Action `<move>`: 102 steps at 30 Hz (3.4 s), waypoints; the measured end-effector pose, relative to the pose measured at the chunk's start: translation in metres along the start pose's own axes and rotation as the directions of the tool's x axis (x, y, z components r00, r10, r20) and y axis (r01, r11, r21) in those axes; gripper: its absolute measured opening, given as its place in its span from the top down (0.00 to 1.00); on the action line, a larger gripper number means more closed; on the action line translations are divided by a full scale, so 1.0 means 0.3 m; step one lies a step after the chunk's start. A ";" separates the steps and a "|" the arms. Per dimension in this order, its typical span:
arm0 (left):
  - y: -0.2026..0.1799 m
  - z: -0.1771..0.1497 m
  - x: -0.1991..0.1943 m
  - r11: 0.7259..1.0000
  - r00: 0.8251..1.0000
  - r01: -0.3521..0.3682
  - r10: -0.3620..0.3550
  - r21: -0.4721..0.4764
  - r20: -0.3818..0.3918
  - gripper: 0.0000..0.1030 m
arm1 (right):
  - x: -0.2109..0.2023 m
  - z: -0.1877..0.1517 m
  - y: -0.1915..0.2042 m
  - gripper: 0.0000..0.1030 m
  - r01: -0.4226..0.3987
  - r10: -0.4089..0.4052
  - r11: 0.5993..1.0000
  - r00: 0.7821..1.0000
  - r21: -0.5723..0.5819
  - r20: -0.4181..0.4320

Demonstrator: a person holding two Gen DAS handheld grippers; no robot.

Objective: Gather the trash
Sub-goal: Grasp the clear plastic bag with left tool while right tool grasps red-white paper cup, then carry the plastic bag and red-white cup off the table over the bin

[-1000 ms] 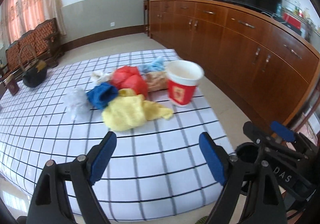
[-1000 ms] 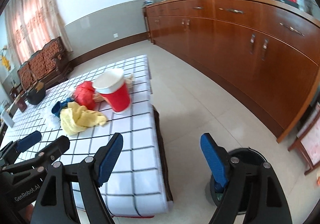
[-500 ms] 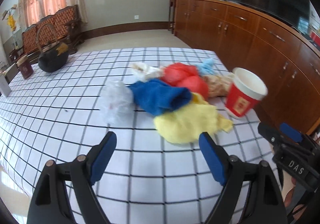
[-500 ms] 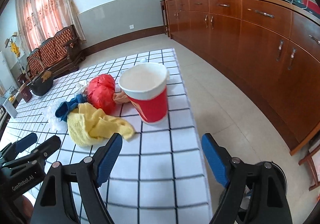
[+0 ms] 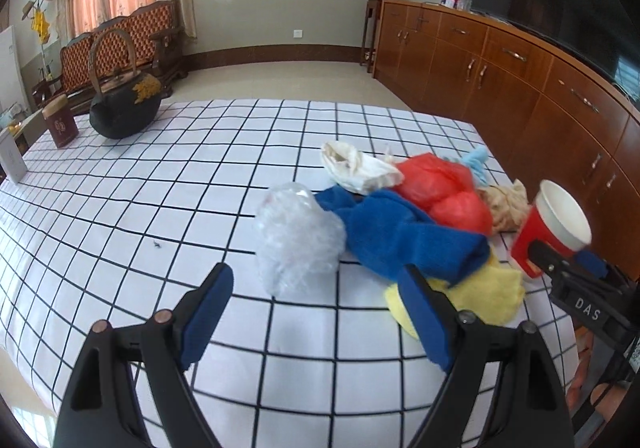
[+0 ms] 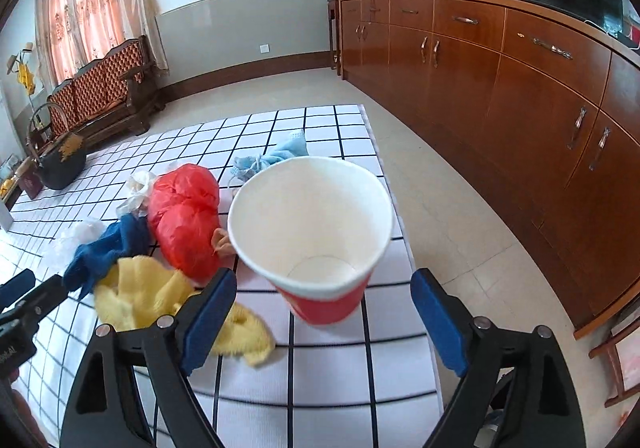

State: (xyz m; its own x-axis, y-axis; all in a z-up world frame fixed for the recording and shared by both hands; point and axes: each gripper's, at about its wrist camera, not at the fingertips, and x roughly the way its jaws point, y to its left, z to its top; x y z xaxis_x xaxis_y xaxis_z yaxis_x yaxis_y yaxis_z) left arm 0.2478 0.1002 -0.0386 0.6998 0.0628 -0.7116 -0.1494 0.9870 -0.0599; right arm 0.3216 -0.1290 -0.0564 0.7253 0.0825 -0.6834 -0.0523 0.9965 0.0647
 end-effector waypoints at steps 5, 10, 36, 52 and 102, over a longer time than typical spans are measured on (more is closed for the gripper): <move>0.048 0.021 0.067 0.999 1.000 -0.004 0.003 -0.052 -0.030 0.17 | 0.044 0.021 0.013 0.12 0.005 -0.005 1.000 1.000 -0.002 -0.006; 0.062 0.041 0.113 0.997 0.999 -0.027 0.025 -0.066 -0.031 0.17 | 0.075 0.039 0.006 0.12 -0.007 0.007 1.000 1.000 0.026 -0.004; 0.061 0.015 0.060 0.999 0.999 0.006 -0.005 -0.042 0.032 0.67 | 0.012 0.019 0.002 0.41 -0.074 0.073 0.997 0.996 0.035 0.044; -0.005 -0.091 -0.169 0.997 0.996 0.060 -0.063 0.047 0.061 0.67 | -0.239 -0.145 -0.006 0.41 -0.096 0.095 0.995 0.994 0.017 0.049; -1.107 -0.594 -0.230 0.762 0.862 0.499 -0.386 0.413 -0.329 0.67 | -0.522 -0.689 -1.050 0.41 0.284 -0.227 0.864 0.957 0.416 -0.182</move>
State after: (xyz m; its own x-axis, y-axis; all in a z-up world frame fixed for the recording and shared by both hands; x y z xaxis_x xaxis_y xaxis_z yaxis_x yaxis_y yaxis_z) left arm 0.1247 -0.2582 -0.0944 0.4308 -0.3758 -0.8205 0.5243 0.8442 -0.1115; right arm 0.0825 -0.4536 -0.1202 0.5810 -0.1452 -0.8008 0.4466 0.8795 0.1646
